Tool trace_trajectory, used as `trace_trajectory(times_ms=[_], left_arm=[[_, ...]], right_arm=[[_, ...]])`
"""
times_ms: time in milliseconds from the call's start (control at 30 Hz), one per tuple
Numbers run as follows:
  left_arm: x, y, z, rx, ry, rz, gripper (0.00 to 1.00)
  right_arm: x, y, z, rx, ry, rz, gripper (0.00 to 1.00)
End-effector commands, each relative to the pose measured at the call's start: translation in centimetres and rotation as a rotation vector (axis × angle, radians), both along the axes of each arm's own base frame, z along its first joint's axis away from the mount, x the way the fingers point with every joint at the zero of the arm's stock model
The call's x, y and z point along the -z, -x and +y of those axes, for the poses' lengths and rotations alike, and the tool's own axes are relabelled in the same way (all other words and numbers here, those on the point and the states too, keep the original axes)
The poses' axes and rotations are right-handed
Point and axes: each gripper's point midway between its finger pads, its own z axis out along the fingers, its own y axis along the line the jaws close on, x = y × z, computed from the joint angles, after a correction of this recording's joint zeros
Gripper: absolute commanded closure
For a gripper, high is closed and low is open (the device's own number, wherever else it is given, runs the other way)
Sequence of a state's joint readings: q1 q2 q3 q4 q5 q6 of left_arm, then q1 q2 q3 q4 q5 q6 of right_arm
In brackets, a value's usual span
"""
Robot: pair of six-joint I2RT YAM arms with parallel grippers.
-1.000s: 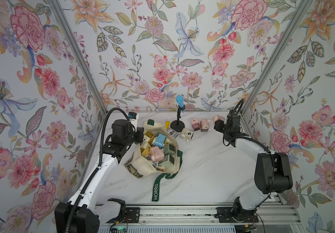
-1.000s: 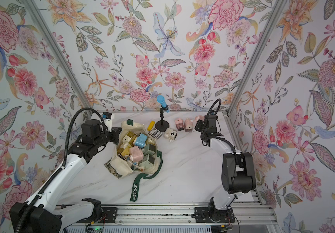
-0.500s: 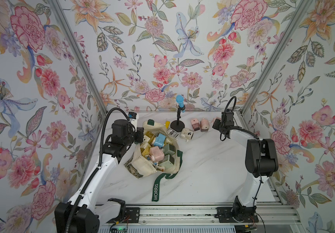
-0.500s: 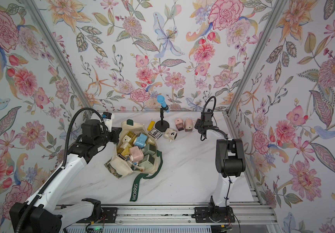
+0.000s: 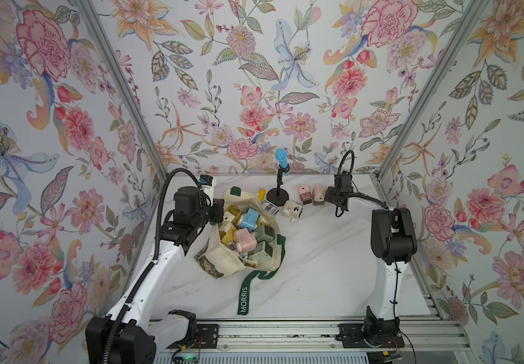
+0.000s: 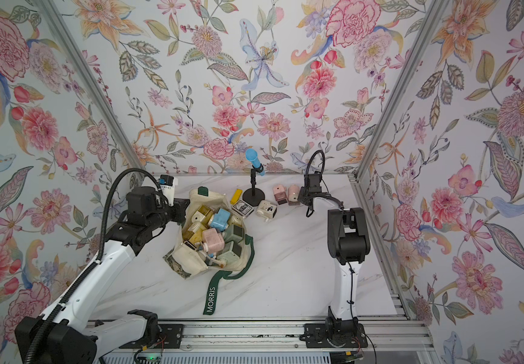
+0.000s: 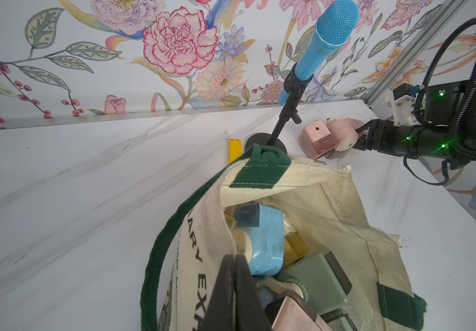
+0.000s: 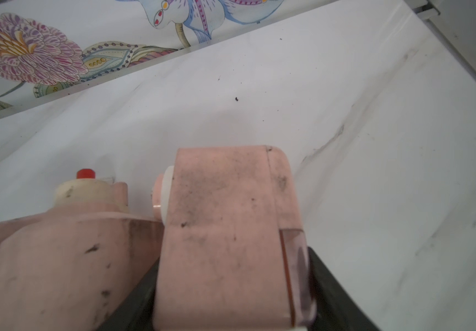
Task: Take out the pencil sharpeners from the tote bags
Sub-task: Place the pencil sharpener at the center of the board.
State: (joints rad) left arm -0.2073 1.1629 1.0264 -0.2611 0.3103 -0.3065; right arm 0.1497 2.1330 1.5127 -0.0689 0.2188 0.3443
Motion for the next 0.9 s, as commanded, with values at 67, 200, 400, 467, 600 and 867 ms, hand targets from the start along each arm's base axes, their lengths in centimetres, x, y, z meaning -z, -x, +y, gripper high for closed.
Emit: trace_trajectory(times_ms=[67,200,400,467,600,867], left_arm=[[-2.5,-0.2,-0.1,0.009,0.029,-0.058,1.00],[-2.5,-0.3,-0.2,0.011,0.032,-0.057,1.00],[-2.4,-0.3,-0.1,0.009,0.030,-0.055,1.00],[-2.4,-0.3,-0.1,0.008,0.030,-0.055,1.00],[-2.5,-0.3,-0.1,0.007,0.030,-0.056,1.00],[-2.3,-0.4,0.0,0.006,0.031,-0.052,1.00]], right_arm=[[0.5,-0.7,0.4,-0.001,0.034,0.011,0.44],[0.9,-0.7,0.4,-0.008,0.035,0.021,0.35],[0.2,-0.5,0.6,-0.018,0.034,0.013,0.20],[-0.1,-0.3,0.6,-0.021,0.032,0.009,0.14],[-2.1,0.1,0.7,-0.025,0.024,-0.018,0.11],[-9.4,3.3,2.8,-0.071,-0.016,-0.132,0.10]])
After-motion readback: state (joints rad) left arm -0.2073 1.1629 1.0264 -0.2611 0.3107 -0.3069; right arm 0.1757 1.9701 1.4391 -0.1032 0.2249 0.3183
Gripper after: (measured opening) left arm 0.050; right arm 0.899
